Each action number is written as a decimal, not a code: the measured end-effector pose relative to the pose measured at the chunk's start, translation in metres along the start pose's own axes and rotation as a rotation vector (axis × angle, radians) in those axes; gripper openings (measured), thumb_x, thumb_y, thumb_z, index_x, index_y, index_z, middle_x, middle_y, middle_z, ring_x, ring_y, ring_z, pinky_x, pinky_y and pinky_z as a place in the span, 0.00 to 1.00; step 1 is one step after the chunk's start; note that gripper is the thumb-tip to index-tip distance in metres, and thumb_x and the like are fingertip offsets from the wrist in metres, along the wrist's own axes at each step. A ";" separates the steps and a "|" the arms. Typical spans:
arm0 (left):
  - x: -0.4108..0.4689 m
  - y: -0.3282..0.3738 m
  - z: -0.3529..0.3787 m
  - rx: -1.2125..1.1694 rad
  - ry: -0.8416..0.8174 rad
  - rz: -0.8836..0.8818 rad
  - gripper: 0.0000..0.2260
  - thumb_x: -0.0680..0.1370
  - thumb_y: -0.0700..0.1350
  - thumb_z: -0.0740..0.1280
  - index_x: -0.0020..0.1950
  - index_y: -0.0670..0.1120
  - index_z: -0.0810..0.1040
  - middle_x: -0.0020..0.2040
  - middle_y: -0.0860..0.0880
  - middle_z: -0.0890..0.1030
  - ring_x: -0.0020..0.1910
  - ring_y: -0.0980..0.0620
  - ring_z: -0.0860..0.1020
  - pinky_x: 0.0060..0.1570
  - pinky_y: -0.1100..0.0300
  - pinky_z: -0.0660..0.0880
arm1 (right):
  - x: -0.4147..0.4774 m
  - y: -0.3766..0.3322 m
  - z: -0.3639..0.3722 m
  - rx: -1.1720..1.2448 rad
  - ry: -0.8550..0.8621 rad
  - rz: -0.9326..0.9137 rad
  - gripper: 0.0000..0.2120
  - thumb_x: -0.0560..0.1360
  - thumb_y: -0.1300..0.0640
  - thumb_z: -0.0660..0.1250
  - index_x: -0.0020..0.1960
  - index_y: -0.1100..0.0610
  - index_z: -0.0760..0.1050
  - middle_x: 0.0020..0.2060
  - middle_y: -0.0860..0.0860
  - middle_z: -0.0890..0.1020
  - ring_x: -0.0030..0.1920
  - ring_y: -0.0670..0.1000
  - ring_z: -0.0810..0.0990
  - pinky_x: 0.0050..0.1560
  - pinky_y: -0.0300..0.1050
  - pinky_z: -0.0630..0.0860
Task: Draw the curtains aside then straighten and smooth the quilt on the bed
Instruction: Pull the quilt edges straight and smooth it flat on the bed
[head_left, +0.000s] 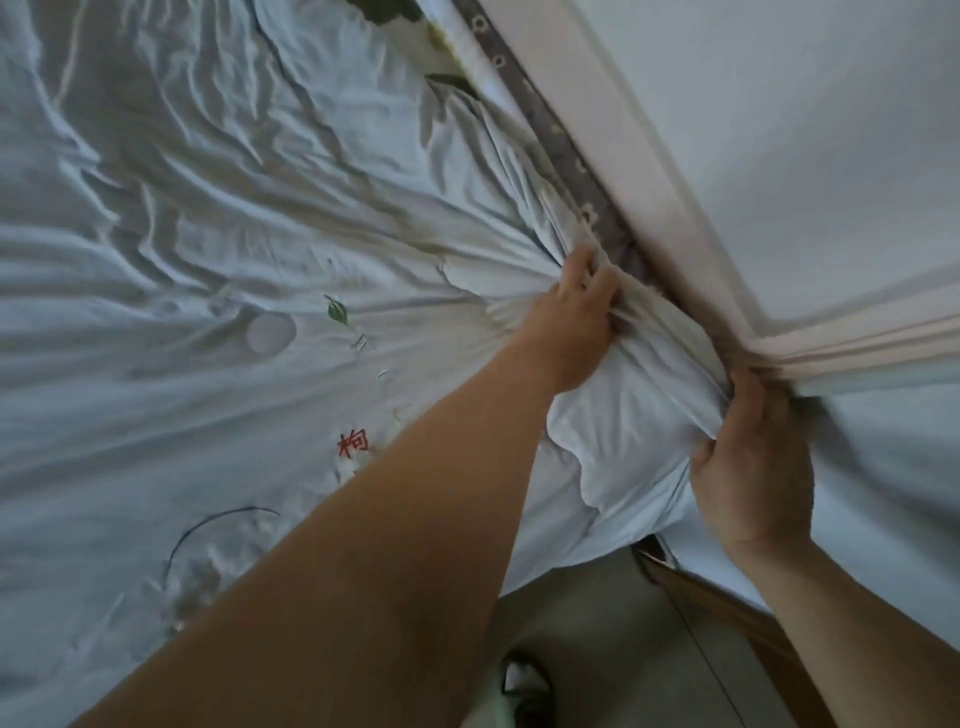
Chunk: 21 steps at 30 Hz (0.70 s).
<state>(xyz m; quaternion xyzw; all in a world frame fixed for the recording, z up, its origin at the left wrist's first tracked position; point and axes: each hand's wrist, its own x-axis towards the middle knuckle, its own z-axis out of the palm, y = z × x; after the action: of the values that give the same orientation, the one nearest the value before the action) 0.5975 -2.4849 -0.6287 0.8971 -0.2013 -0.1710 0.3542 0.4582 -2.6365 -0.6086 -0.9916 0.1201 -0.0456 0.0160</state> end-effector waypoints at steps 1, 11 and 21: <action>-0.006 -0.001 0.001 -0.023 0.031 0.008 0.16 0.76 0.41 0.63 0.63 0.45 0.68 0.75 0.44 0.53 0.63 0.39 0.72 0.56 0.48 0.72 | -0.002 -0.008 -0.003 -0.010 0.017 -0.019 0.30 0.66 0.70 0.68 0.67 0.66 0.66 0.56 0.66 0.73 0.54 0.67 0.74 0.51 0.59 0.73; -0.069 -0.077 -0.066 0.264 0.240 -0.496 0.30 0.76 0.43 0.61 0.76 0.48 0.52 0.75 0.43 0.53 0.71 0.42 0.60 0.71 0.48 0.58 | 0.071 -0.114 -0.001 0.006 -0.073 -0.281 0.31 0.69 0.63 0.66 0.70 0.64 0.64 0.66 0.64 0.69 0.64 0.65 0.70 0.65 0.57 0.67; -0.079 -0.133 -0.104 0.285 0.198 -0.836 0.29 0.77 0.46 0.61 0.76 0.45 0.53 0.73 0.43 0.58 0.72 0.41 0.59 0.70 0.48 0.59 | 0.207 -0.183 0.034 0.076 -0.395 -0.323 0.29 0.77 0.56 0.59 0.75 0.55 0.52 0.67 0.65 0.66 0.66 0.66 0.66 0.65 0.58 0.65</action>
<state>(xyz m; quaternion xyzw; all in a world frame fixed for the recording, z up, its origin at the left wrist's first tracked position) 0.6082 -2.2987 -0.6379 0.9532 0.1918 -0.1832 0.1453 0.7045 -2.5080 -0.6164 -0.9863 -0.0473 0.1424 0.0691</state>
